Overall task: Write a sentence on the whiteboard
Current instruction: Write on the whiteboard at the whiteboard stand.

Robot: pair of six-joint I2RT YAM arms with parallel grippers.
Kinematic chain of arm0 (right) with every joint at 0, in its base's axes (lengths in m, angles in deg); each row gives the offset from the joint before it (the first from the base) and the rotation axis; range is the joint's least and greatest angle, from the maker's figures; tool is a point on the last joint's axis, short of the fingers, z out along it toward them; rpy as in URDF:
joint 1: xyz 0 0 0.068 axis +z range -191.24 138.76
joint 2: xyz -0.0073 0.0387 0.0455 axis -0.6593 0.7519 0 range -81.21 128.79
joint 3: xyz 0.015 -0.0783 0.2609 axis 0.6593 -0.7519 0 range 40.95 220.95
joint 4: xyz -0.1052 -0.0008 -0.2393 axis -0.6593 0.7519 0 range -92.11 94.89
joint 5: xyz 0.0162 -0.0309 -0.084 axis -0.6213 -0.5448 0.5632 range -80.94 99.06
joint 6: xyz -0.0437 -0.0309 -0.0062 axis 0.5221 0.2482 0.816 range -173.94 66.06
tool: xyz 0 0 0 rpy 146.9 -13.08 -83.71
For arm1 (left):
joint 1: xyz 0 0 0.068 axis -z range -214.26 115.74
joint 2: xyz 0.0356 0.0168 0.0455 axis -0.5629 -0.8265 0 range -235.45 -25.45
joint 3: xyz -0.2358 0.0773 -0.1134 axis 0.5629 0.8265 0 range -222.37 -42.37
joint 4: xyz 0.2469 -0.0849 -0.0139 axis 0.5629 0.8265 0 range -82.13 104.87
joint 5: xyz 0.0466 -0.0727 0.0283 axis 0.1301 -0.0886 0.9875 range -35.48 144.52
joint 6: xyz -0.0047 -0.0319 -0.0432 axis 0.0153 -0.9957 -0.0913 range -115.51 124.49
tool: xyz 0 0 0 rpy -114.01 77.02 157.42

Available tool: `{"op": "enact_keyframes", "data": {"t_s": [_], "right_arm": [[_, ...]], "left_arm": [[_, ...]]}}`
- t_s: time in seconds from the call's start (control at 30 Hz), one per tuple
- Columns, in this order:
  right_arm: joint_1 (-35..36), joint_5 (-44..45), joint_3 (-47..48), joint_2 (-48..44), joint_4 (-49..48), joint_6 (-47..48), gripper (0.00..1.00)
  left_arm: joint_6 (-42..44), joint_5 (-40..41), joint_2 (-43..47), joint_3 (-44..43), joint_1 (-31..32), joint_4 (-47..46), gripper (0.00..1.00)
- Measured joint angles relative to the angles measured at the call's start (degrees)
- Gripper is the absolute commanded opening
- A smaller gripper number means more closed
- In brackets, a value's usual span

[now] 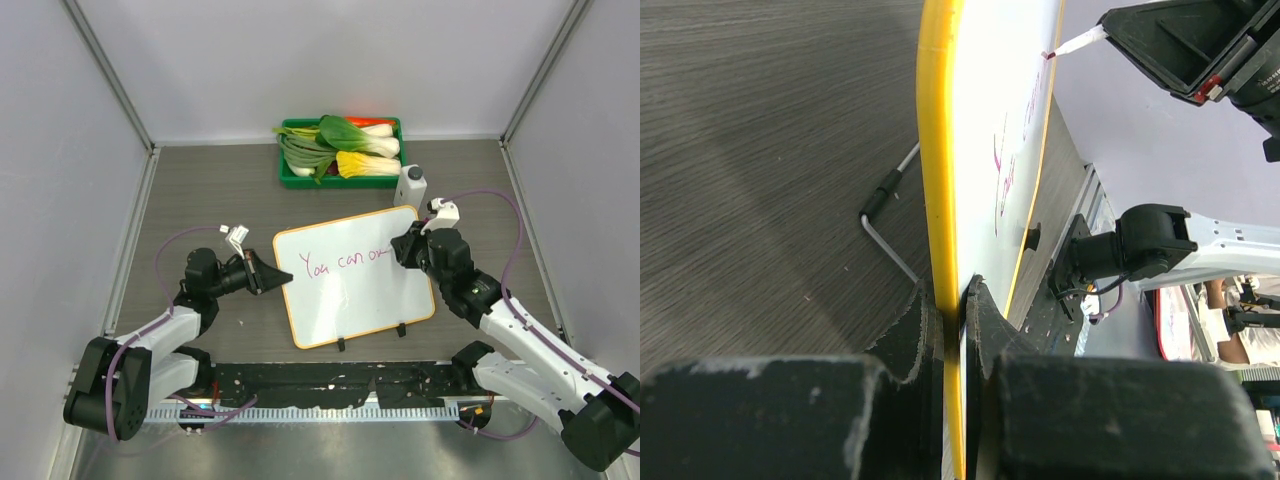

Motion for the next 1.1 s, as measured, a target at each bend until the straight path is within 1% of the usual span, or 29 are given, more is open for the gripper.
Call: {"op": "enact_keyframes", "data": {"t_s": [0.47,0.67,1.1], "right_arm": [[0.0,0.7,0.66,0.44,-0.42,0.04,0.01],[-0.02,-0.72,0.13,0.31,-1.97,0.26,0.01],[0.0,-3.34,-1.14,-0.63,-1.84,0.44,0.01]], "left_arm": [[0.0,-0.44,-0.87,-0.2,0.0,-0.46,0.0],[0.0,-0.52,-0.87,-0.2,0.0,-0.46,0.0],[0.0,-0.57,-1.03,-0.22,-0.04,-0.5,0.0]]}}
